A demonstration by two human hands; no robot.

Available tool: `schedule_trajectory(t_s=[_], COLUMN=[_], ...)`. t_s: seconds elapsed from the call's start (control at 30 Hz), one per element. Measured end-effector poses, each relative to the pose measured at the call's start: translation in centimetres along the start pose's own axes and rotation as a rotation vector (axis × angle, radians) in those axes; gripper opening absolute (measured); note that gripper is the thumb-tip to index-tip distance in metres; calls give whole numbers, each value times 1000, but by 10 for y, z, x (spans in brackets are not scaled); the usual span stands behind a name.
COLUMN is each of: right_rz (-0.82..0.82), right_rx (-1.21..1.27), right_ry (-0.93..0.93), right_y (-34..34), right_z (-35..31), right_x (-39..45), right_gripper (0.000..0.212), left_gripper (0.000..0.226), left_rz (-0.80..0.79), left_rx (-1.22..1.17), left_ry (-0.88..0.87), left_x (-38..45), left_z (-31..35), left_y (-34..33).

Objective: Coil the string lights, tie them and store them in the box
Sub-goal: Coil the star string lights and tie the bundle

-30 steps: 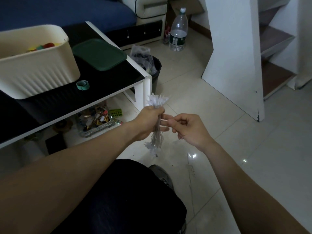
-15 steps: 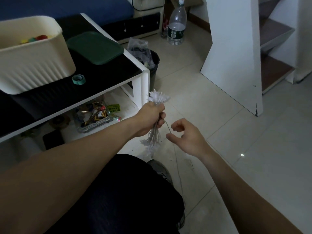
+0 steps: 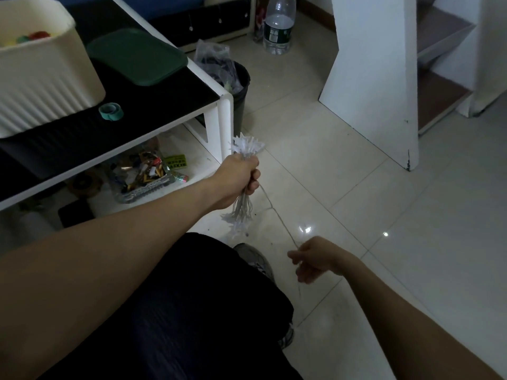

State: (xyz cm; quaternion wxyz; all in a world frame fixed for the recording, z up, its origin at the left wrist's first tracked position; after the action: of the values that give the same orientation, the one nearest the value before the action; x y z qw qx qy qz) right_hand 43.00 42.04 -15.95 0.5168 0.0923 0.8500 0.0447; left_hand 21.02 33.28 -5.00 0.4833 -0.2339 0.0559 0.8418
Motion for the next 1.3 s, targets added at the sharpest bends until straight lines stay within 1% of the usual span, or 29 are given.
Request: schedule_trajectory(t_s=[0.1, 0.2, 0.27, 0.4, 0.47, 0.57, 0.67, 0.73, 0.8, 0.9, 0.97, 1.07, 1.13, 1.23, 1.3], right_rz=[141, 254, 308, 372, 403, 456, 479, 482, 450, 320, 238, 191, 143, -29, -144], right_rx=[283, 460, 535, 582, 630, 643, 646, 656, 667, 637, 607, 460, 331, 146, 94], right_ry=[111, 172, 217, 298, 339, 388, 446, 477, 506, 510, 511, 504, 511, 502, 488], right_y=[11, 25, 33, 40, 41, 42, 44, 44, 45, 45, 45, 47, 49, 47, 42], right_z=[-3, -14, -23, -40, -46, -52, -58, -61, -65, -73, -81, -92, -98, -104, -106], right_x=[2, 3, 2, 0, 0, 3, 3, 2, -1, -10, -19, -30, -37, -48, -54], right_gripper=[27, 27, 24, 28, 27, 32, 33, 32, 26, 12, 11, 18, 20, 28, 40], left_gripper=[20, 19, 17, 13, 14, 15, 11, 13, 19, 20, 23, 24, 24, 25, 25], left_rz=[7, 27, 41, 61, 64, 60, 56, 55, 46, 8, -22, -61, -56, -36, -35], left_rx=[16, 16, 16, 20, 21, 23, 40, 59, 82, 146, 208, 264, 263, 211, 152], left_ry=[-1, 0, -1, -2, 4, 27, 51, 73, 100, 158, 201, 243, 247, 238, 225], left_x=[1, 1, 1, 2, 2, 1, 1, 1, 0, -1, -2, -5, -5, -3, -3], left_z=[0, 0, 0, -1, -1, -1, -2, -3, -3, -6, -8, -9, -10, -9, -8], left_y=[0, 5, 7, 8, 8, 8, 8, 8, 9, 7, 5, 2, 2, 5, 5])
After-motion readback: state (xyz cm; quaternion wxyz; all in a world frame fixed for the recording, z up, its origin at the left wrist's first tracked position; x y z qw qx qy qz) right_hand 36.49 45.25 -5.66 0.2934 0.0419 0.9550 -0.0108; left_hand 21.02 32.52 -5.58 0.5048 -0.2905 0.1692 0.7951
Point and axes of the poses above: each hand's wrist, its own x-axis towards the middle knuckle, its own y-axis out of the back of the hand, z = x × y, the point moved 2 cm from there along x, towards the middle knuckle, and after that the axes turned 7 degrees about -z, right-handed, at the moved point
